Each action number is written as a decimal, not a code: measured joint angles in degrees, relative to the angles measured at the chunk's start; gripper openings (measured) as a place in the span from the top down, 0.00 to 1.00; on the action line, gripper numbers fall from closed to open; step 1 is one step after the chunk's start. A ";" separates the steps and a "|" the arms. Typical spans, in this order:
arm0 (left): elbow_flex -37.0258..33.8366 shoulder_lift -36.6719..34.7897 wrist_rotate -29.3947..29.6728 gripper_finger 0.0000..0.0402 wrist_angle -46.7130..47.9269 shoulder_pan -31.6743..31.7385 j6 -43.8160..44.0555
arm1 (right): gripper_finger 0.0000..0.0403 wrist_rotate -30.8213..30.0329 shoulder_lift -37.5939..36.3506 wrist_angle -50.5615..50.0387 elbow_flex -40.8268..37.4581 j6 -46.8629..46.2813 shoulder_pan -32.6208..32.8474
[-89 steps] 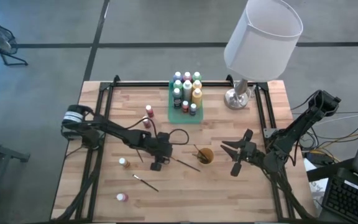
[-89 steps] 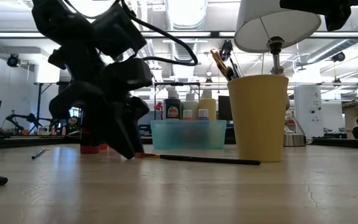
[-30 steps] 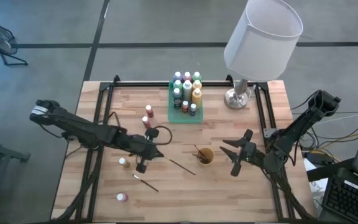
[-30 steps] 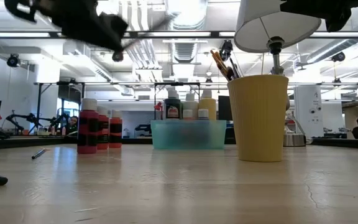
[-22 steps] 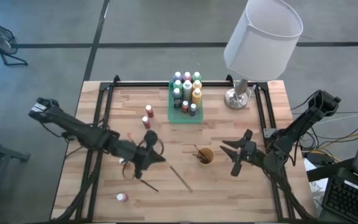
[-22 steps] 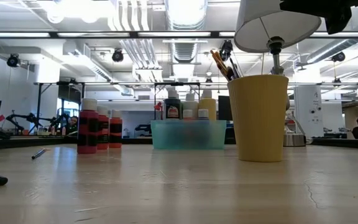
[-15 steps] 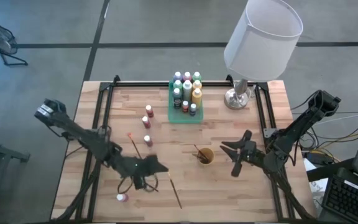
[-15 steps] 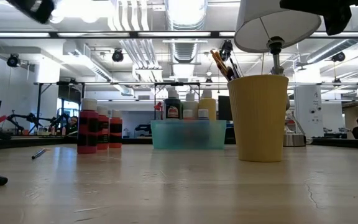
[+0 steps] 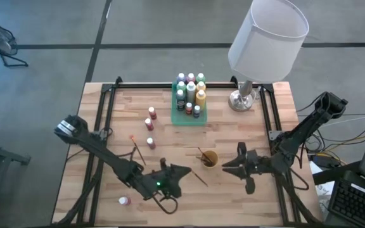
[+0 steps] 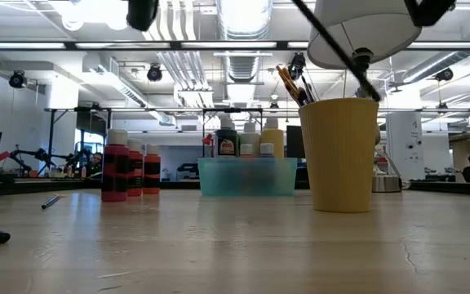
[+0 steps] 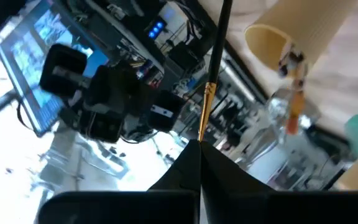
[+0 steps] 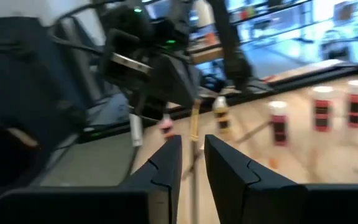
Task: Pick & Place Paint Supplies
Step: Put the orange paintbrush into the yellow cup
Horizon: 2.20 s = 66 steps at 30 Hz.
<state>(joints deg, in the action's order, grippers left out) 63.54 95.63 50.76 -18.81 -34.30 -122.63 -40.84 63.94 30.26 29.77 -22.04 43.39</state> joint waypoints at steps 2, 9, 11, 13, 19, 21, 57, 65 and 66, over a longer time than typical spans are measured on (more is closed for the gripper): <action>2.40 1.38 0.26 1.00 0.16 0.02 -2.49 | 0.81 3.87 0.00 0.00 0.84 0.04 -0.94; 6.78 1.96 -0.14 1.00 0.37 0.00 -6.78 | 0.73 15.44 0.02 -1.05 1.95 -0.26 -4.69; 6.90 1.50 -0.77 1.00 0.37 0.02 -6.87 | 0.71 15.85 0.04 -2.36 2.00 -0.72 -5.39; 7.04 1.29 -1.52 1.00 0.27 0.02 -7.41 | 0.68 15.89 0.04 -4.03 2.69 -0.70 -6.15; 7.07 1.23 -4.77 1.00 -0.85 0.27 -9.46 | 0.62 17.50 0.03 -6.15 4.75 -0.06 -7.27; 7.07 1.23 -5.57 1.00 -1.22 0.44 -9.92 | 0.60 18.46 0.03 -7.11 5.58 0.38 -7.40; 7.04 1.23 -7.84 1.00 -3.46 1.55 -12.03 | 0.61 21.37 17.16 -21.44 26.26 5.90 -12.50; 7.04 1.23 -7.80 1.00 -3.46 1.55 -12.13 | 0.80 21.39 17.16 -21.53 26.26 5.83 -13.04; 7.04 1.23 -7.80 1.00 -3.49 1.55 -12.18 | 0.83 21.39 17.16 -21.53 26.26 5.89 -13.08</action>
<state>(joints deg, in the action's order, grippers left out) 70.59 96.86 42.96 -22.30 -32.75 -134.80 -19.44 81.10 8.73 56.03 -16.15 30.31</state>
